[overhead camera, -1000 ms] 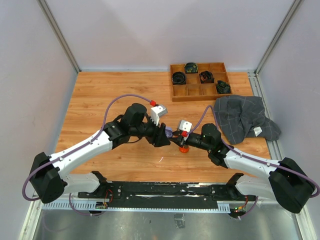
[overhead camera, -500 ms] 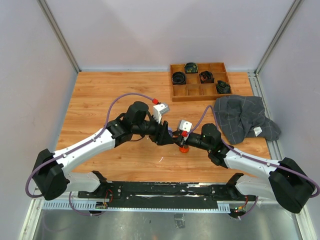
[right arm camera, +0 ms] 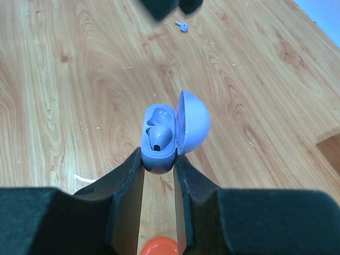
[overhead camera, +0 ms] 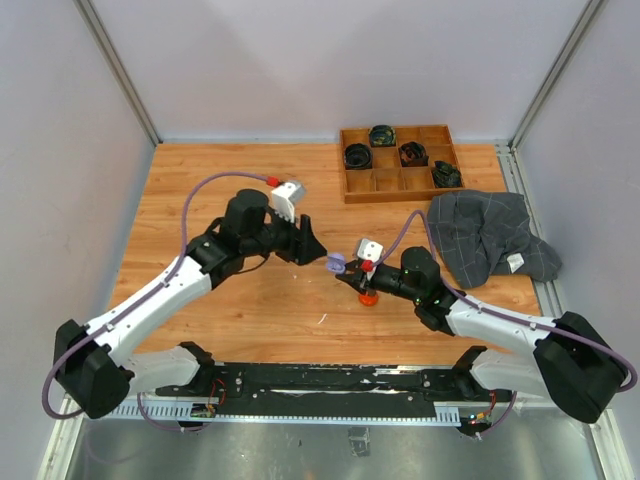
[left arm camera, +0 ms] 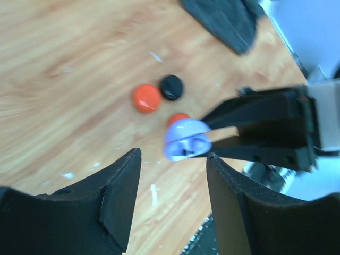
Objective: Insert the wireless bluetooth earbuds into the charging case
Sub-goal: Place the earbud in the charging case, then pick up the earbud from the center of the board.
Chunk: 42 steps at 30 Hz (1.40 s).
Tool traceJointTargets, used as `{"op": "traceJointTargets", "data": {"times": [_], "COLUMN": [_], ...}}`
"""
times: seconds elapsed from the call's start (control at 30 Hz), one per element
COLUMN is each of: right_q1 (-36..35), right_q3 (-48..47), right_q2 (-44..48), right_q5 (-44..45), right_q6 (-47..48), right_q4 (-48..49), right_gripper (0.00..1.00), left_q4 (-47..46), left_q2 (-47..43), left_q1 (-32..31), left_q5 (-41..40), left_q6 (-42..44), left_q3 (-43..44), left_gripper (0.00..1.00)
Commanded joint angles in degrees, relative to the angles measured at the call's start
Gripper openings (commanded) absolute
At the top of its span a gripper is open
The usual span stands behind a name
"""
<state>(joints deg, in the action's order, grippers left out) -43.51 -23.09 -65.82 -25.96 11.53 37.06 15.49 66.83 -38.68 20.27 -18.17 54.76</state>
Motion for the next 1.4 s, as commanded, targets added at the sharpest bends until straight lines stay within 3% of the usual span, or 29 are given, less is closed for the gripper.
{"op": "traceJointTargets", "data": {"times": [0.0, 0.17, 0.33, 0.57, 1.03, 1.37], "right_q1": [-0.7, -0.5, -0.2, -0.2, 0.1, 0.1], "right_q3": [-1.3, -0.3, 0.2, 0.5, 0.3, 0.0], "right_q2": [-0.9, -0.4, -0.3, 0.1, -0.8, -1.5], "right_q5": [2.8, 4.6, 5.9, 5.8, 5.3, 5.0], "right_q6": [-0.4, 0.5, 1.2, 1.1, 0.8, 0.3], "right_q4": [2.1, 2.0, 1.7, 1.8, 2.0, 2.0], "right_gripper": [0.01, 0.01, 0.01, 0.01, 0.01, 0.01], "left_q4": [3.0, 7.2, 9.3, 9.0, 13.9, 16.3], "left_q2": [-3.2, -0.5, 8.6, 23.3, 41.9, 41.9], "left_q1": [7.8, 18.4, 27.1, 35.2, 38.1, 38.0], "left_q5": [-7.9, -13.5, -15.6, -11.8, -11.6, -8.3], "left_q6": [-0.8, 3.1, 7.7, 10.9, 13.1, 12.4], "left_q3": [-1.7, -1.6, 1.2, 7.5, 19.5, 16.5], "left_gripper": [0.58, 0.59, 0.59, 0.59, 0.59, 0.55]}}
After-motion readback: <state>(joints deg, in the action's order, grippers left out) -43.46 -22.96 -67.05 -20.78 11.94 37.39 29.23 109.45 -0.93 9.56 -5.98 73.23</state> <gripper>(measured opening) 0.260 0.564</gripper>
